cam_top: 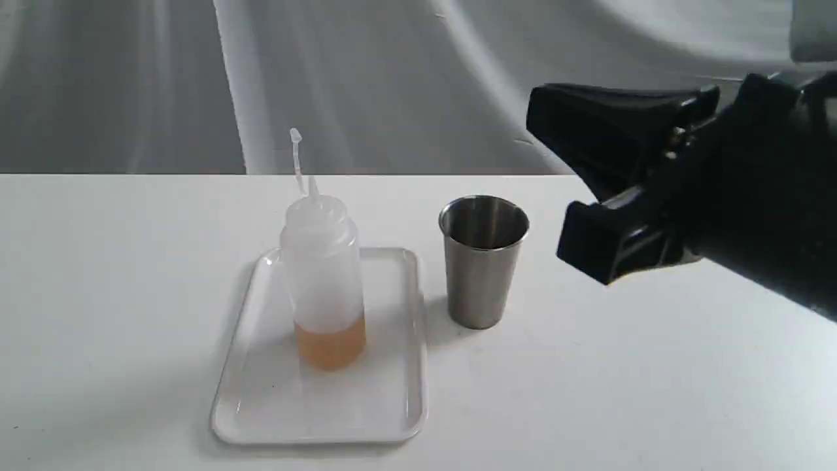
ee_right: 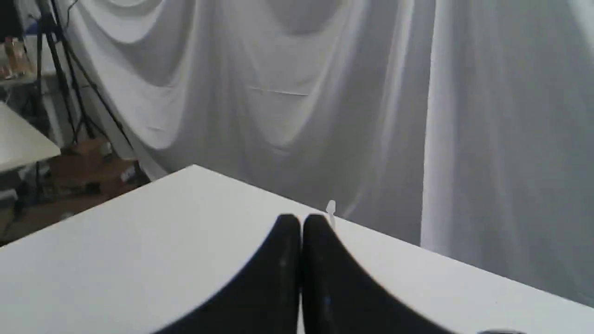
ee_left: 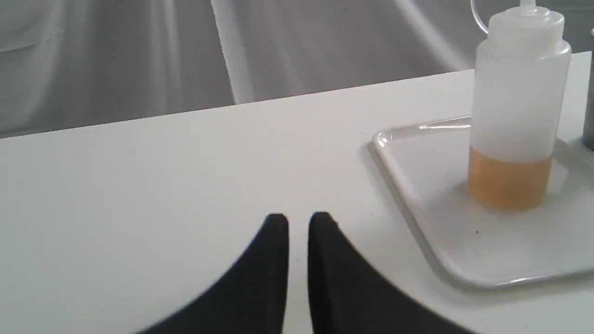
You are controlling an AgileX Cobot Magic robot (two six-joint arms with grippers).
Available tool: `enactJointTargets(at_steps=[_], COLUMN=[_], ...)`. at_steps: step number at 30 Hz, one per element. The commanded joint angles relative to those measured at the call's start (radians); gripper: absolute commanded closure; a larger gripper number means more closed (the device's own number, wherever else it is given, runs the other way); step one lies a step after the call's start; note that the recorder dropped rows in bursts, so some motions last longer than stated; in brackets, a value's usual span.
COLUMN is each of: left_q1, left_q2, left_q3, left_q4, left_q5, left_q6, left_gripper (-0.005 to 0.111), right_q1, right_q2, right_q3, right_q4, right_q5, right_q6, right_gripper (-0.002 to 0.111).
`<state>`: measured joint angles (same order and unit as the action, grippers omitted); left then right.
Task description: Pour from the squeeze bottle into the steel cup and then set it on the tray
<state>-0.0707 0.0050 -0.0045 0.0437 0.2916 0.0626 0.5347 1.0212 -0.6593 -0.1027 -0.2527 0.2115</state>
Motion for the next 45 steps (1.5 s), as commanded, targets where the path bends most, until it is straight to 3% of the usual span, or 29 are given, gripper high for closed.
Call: enactJointTargets(at_steps=[1,5,10,19,28,45], left_q1=[-0.003,-0.003,-0.003,-0.003,-0.003,-0.003], left_q2=[-0.005,-0.005,-0.005,-0.005,-0.005,-0.005], left_q3=[0.004,0.004,0.004,0.004,0.004,0.004], left_q4=[0.001,0.001,0.001,0.001,0.001,0.001], left_q5=[-0.007,-0.007,-0.007,-0.007,-0.007,-0.007], left_q6=[-0.002,-0.002,-0.002,-0.002,-0.002,-0.002], left_gripper=[0.098,0.098,0.098,0.098,0.098,0.098], right_q1=[-0.014,-0.021,-0.104,-0.346,-0.549,-0.619], right_q2=[-0.016,-0.077,-0.19,-0.463,-0.625,-0.876], right_q3=[0.06,0.115,0.212,0.379,0.484,0.659], right_q4=[0.08,0.089,0.088,-0.09,-0.097,-0.093], right_q5=[0.012,0.126,0.133,0.133,0.131,0.177], right_q6=[0.005,0.005,0.005,0.005,0.005,-0.022], right_gripper=[0.108,0.108,0.108,0.108,0.108,0.108])
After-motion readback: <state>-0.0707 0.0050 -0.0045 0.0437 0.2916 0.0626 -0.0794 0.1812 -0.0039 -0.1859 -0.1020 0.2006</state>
